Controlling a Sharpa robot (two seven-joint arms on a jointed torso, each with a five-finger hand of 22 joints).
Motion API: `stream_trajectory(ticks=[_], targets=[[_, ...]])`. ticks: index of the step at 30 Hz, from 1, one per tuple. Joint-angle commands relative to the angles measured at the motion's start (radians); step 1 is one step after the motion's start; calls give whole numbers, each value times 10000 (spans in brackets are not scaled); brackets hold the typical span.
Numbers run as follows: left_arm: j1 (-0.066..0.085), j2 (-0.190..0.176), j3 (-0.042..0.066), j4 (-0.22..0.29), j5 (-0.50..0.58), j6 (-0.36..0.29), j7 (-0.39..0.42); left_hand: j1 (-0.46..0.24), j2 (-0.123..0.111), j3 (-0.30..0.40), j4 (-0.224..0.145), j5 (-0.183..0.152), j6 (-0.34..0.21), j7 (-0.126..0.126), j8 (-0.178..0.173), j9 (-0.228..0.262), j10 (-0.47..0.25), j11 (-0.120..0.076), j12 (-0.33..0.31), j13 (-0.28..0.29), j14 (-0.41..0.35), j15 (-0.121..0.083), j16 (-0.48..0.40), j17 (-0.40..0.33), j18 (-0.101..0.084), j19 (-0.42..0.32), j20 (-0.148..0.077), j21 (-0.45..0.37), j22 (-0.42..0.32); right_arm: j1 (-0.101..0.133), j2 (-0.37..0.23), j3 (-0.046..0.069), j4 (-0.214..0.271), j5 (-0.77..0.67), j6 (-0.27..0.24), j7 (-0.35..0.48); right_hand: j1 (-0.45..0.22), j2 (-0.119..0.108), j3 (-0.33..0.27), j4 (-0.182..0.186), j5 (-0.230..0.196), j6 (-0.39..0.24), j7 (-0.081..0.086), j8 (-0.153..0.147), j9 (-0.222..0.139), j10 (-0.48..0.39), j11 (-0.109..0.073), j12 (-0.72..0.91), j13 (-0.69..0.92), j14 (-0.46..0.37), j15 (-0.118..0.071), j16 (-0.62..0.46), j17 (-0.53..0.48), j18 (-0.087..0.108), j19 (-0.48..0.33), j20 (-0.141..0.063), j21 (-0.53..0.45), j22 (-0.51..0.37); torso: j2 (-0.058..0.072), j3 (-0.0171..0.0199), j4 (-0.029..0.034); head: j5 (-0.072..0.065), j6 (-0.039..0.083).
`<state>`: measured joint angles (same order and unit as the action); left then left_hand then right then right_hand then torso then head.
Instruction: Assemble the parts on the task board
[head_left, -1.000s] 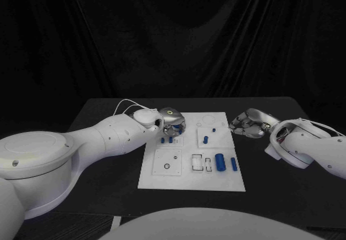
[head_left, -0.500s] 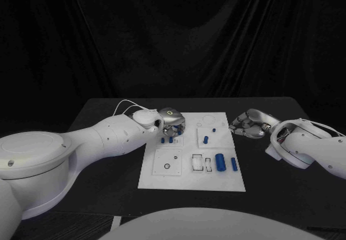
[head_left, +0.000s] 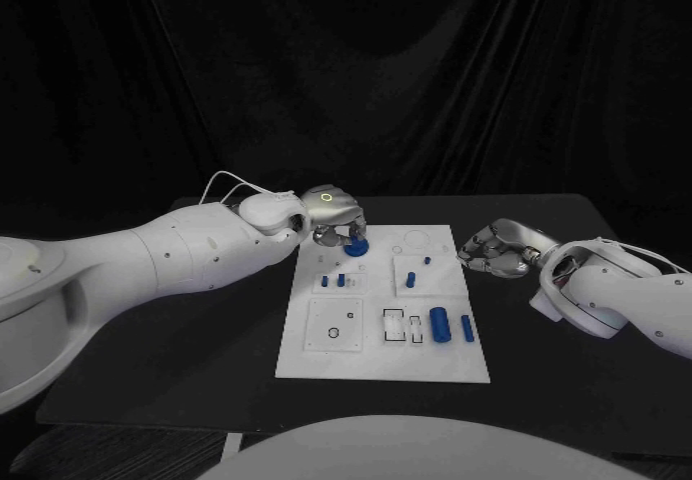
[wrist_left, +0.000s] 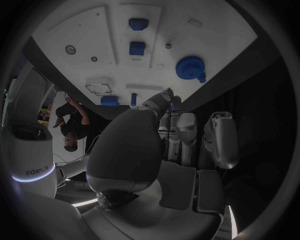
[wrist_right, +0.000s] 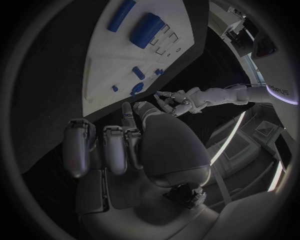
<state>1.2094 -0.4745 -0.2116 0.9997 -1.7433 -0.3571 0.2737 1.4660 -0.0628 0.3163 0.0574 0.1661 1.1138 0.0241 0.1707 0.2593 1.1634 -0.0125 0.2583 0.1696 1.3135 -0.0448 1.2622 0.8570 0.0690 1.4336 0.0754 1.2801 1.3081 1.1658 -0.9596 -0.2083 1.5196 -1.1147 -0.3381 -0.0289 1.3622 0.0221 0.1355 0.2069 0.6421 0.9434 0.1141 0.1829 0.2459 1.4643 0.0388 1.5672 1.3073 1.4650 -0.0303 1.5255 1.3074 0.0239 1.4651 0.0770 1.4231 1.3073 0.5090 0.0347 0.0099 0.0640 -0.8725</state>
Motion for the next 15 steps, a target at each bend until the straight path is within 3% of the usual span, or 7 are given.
stream_trajectory(ticks=[1,8,15], targets=[[193,-288,5,316,-3,-212,-367,-98,8,-36,-6,48,270,185,-45,291,48,-25,-98,-39,63,-16,-74,-52,-57,24,-12,-23,1789,-32,-3,6,-12,-15,74,-76,37,-19,64,-22,38,79,2,64,14,1065,-35,36,2635,856,-41,-17,1693,157,337,-32,-18,2104,-15,9,4,41,-1],[325,-594,2,292,-2,201,-550,-135,10,-38,15,-37,249,168,-93,292,63,-26,-204,-58,36,-23,-146,-141,-45,-5,-13,-88,1771,-51,36,6,-43,-15,115,-109,37,-19,64,-22,38,79,2,64,14,1065,-35,36,2635,856,-41,-17,1693,157,337,-32,-18,2104,2,7,-11,65,-1],[86,-639,-1,85,-2,625,-590,-128,10,-29,6,-70,226,156,-128,292,58,-36,-278,-71,-29,-25,-239,-294,-25,-55,-13,-190,1744,-66,64,6,-66,-15,159,-138,37,-19,64,-22,38,79,2,64,14,1065,-35,36,2635,856,-41,-17,1693,157,337,-32,-18,2104,2,11,-2,103,-1]])
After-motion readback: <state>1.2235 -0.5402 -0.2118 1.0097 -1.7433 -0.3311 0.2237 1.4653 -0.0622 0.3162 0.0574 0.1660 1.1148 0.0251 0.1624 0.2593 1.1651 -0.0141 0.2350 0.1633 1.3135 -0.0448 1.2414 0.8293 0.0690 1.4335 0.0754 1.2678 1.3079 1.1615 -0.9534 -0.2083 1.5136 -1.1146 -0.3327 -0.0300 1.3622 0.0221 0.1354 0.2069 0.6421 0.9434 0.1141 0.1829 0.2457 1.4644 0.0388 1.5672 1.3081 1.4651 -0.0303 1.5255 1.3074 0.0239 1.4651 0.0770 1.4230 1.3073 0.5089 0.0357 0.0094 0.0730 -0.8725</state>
